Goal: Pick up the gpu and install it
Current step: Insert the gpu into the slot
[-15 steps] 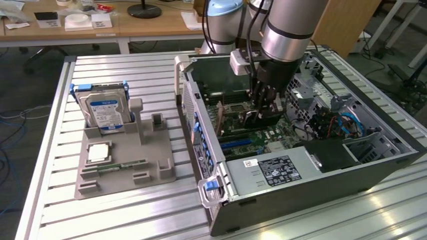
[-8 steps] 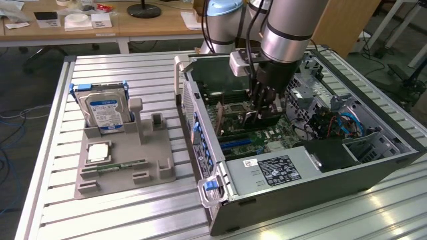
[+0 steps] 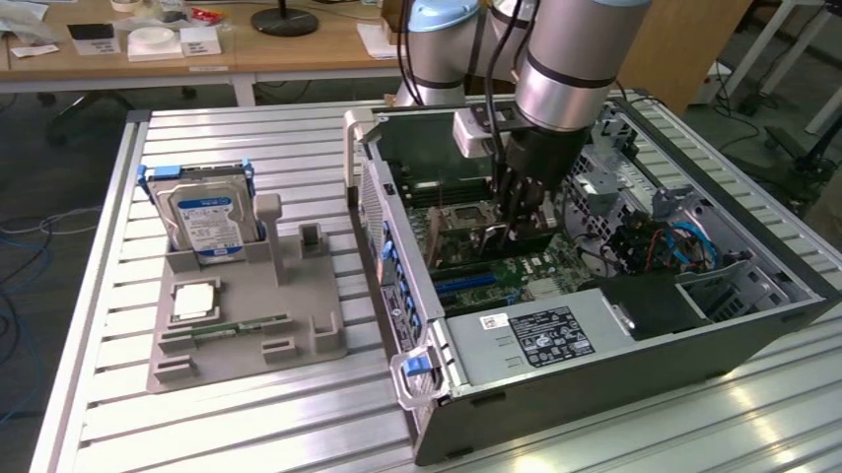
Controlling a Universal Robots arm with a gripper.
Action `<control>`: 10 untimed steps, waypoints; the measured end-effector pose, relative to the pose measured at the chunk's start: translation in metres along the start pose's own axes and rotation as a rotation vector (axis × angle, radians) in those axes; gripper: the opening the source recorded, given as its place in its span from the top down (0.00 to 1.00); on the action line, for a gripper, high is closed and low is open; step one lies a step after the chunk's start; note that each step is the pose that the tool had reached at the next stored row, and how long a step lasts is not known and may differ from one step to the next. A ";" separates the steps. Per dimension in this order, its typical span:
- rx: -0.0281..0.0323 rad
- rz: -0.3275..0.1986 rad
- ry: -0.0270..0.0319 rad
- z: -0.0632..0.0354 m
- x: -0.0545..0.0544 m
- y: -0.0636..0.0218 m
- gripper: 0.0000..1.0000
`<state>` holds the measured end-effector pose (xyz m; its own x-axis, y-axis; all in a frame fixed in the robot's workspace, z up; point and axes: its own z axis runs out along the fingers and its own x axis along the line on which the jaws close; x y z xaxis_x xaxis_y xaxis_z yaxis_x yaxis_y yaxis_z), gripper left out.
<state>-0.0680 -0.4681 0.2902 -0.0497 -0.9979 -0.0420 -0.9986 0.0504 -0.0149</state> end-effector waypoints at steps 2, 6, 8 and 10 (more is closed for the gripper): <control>0.0000 0.000 0.0000 0.0021 0.000 0.0002 0.73; 0.0000 0.000 0.0001 0.0035 0.000 0.0005 0.73; 0.0001 0.000 -0.0001 0.0041 0.000 0.0007 0.73; 0.0001 0.000 0.0000 0.0052 0.000 0.0025 0.73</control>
<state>-0.0704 -0.4681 0.2849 -0.0499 -0.9979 -0.0420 -0.9986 0.0505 -0.0149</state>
